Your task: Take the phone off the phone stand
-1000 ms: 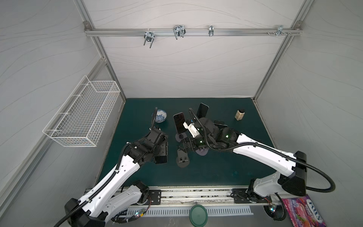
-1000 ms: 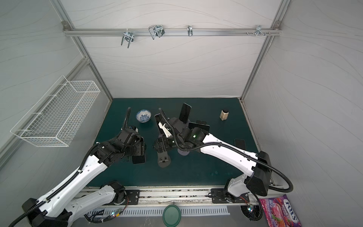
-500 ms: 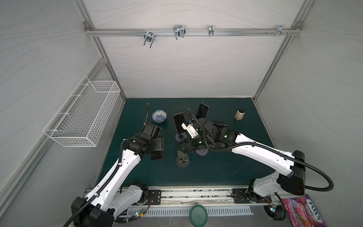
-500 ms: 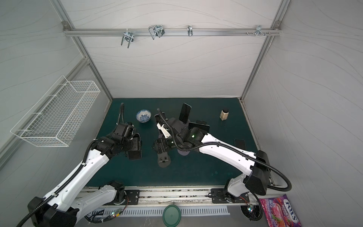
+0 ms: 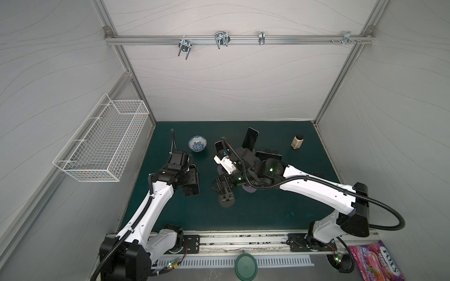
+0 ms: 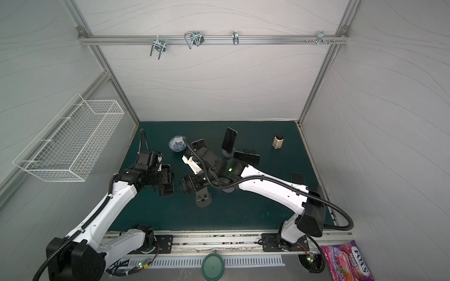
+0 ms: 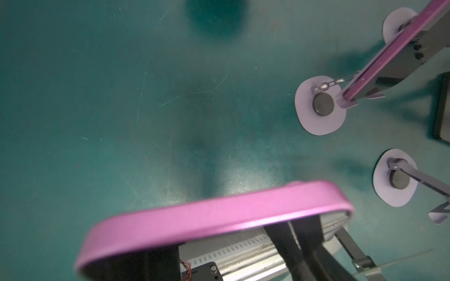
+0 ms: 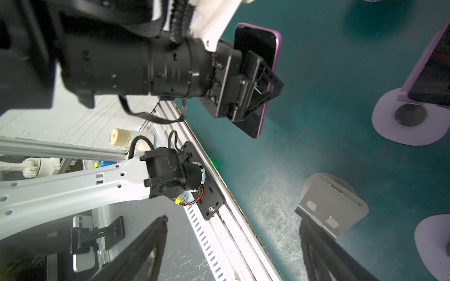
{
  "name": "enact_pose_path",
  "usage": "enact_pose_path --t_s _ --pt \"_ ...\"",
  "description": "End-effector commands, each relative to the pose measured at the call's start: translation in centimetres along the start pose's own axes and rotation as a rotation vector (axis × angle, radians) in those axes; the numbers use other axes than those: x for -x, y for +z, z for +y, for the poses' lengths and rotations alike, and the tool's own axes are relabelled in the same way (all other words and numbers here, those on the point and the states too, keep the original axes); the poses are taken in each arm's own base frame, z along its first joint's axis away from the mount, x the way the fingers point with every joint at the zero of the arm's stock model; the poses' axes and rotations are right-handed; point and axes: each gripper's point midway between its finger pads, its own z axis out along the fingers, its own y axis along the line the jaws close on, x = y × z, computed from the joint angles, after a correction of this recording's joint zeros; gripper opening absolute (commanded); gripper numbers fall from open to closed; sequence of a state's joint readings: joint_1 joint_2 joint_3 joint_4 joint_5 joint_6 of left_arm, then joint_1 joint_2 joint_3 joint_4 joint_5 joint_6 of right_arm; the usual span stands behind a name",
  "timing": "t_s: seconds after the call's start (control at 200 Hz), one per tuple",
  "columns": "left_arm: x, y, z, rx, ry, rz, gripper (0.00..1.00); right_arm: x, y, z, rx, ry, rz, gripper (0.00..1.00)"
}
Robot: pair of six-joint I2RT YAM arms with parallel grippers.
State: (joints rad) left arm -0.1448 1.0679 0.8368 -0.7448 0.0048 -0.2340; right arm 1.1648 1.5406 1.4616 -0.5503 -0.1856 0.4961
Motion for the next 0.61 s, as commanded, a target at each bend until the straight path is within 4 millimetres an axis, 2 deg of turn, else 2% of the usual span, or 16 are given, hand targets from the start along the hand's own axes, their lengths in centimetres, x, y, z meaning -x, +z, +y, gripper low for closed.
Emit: enact_pose_path --t_s 0.0,0.375,0.6 --pt "2.0 0.0 -0.8 -0.059 0.019 -0.059 0.57 0.5 0.0 1.2 0.032 -0.032 -0.011 0.86" --pt "1.9 2.3 0.3 -0.114 -0.039 0.056 0.55 0.7 -0.6 1.3 0.027 -0.044 -0.031 0.86" --pt "2.4 3.5 1.4 -0.056 0.012 0.074 0.56 0.2 -0.7 1.2 0.028 -0.038 -0.023 0.86"
